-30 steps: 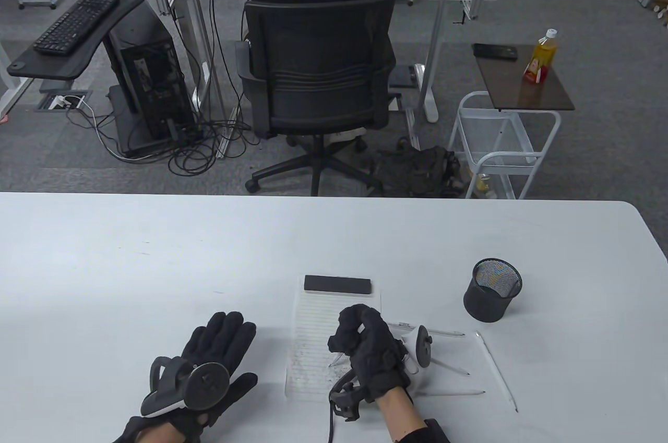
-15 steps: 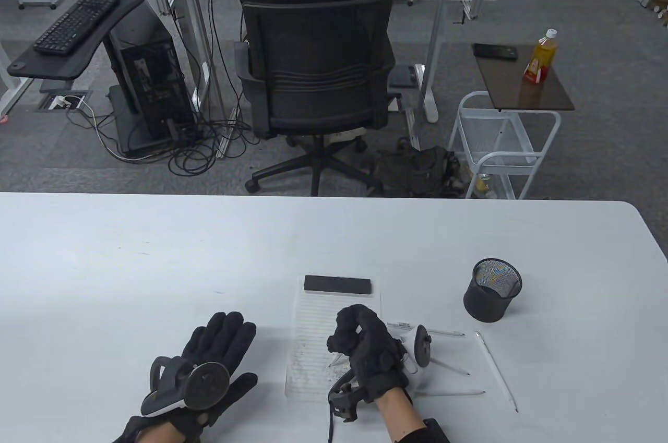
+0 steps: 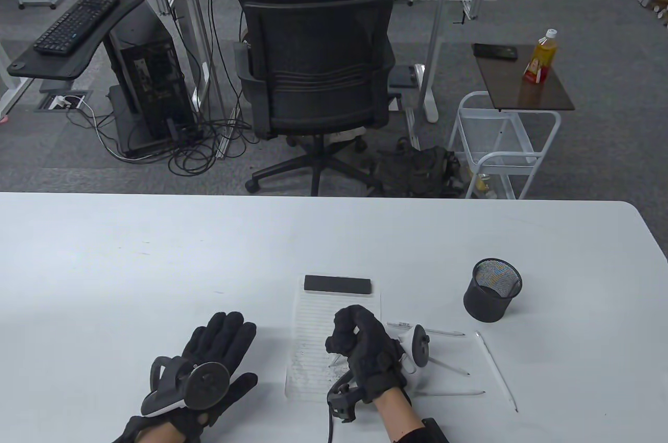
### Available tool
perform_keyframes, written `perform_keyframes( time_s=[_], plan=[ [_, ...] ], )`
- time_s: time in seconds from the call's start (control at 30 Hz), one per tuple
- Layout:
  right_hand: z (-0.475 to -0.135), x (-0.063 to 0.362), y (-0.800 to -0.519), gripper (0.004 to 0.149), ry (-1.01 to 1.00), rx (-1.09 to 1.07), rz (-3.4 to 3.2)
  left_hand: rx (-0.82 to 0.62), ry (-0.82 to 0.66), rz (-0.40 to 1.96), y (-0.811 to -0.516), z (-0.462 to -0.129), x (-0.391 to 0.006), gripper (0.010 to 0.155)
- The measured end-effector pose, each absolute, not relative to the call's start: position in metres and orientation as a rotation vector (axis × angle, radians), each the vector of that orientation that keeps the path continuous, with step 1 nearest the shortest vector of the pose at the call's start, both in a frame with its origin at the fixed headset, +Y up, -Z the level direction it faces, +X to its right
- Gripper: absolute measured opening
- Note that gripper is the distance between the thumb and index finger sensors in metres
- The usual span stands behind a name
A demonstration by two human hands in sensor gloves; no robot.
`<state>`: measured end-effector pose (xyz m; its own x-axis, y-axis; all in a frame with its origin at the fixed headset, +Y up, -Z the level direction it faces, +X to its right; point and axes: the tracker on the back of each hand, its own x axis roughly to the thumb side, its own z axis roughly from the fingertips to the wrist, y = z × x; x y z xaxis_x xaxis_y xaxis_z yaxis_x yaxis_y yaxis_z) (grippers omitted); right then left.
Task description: Press to extend mechanical pencil leads
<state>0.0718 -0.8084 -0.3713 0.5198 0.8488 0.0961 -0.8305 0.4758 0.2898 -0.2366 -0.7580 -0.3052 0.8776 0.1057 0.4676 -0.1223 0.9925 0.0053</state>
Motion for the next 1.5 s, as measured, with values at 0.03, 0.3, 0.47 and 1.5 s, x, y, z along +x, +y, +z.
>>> perform_keyframes(
  time_s=[0.03, 0.3, 0.47, 1.5],
  plan=[
    [-0.371, 0.072, -0.808, 0.053, 0.069, 0.322, 1.024, 0.035, -0.486, 0.119, -0.758, -0.305, -0.237, 0.086],
    [-0.372, 0.074, -0.778, 0.064, 0.171, 0.462, 1.063, 0.035, -0.484, 0.115, -0.757, -0.306, -0.237, 0.086],
    [-0.371, 0.095, -0.732, 0.059, 0.151, 0.473, 1.266, 0.039, -0.483, 0.112, -0.757, -0.306, -0.238, 0.086],
    [-0.356, 0.309, -0.749, 0.057, 0.379, 0.141, 3.066, 0.031, -0.489, 0.087, -0.757, -0.305, -0.233, 0.086]
  ],
)
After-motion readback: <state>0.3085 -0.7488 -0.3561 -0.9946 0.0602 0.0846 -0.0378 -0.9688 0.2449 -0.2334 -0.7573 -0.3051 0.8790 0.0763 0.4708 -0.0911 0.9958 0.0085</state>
